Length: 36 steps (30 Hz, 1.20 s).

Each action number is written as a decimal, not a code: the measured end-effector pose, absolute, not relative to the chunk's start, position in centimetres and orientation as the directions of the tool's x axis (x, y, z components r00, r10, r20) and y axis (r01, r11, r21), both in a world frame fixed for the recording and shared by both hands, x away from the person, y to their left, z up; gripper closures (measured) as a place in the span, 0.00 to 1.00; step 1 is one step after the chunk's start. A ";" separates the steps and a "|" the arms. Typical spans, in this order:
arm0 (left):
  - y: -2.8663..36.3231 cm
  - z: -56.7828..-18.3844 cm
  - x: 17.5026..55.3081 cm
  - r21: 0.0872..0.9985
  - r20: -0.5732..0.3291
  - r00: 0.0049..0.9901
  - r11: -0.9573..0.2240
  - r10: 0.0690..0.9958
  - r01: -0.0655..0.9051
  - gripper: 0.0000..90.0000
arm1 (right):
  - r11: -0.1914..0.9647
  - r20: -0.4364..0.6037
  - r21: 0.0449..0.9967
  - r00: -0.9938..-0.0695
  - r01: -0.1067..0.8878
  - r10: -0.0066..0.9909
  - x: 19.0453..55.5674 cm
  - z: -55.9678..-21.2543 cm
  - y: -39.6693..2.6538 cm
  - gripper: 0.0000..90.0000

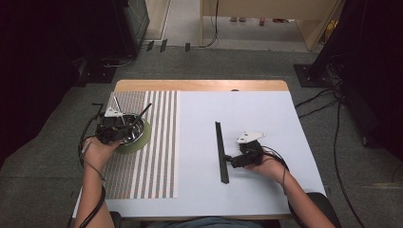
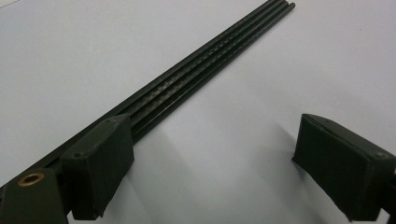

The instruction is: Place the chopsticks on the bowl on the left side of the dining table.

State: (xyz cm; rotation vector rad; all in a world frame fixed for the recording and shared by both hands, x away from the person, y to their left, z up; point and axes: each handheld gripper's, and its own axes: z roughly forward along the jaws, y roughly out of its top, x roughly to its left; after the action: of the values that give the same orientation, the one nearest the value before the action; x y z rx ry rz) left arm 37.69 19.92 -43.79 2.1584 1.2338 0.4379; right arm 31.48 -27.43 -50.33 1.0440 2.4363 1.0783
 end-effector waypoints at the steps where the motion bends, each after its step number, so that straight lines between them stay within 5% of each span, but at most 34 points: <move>1: 19.9 -43.8 37.6 0.647 -0.010 0.514 -0.387 0.858 0.657 0.90 | 0.460 0.034 0.730 -0.700 0.505 0.713 31.5 -50.3 -27.4 0.13; 15: 20.4 -43.7 37.2 0.640 -0.027 0.548 -0.407 0.836 0.652 0.89 | 0.460 0.034 0.730 -0.700 0.505 0.713 31.5 -50.3 -27.4 0.13; 36: 21.0 -42.1 33.5 0.706 0.019 0.481 -0.352 0.877 0.614 0.58 | 0.461 0.034 0.730 -0.700 0.504 0.713 31.5 -50.3 -27.4 0.13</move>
State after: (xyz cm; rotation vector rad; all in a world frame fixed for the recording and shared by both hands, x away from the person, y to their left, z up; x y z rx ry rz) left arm 33.46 20.95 -42.10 2.0898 1.2265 0.5305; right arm 31.48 -27.43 -50.33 1.0432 2.4361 1.0785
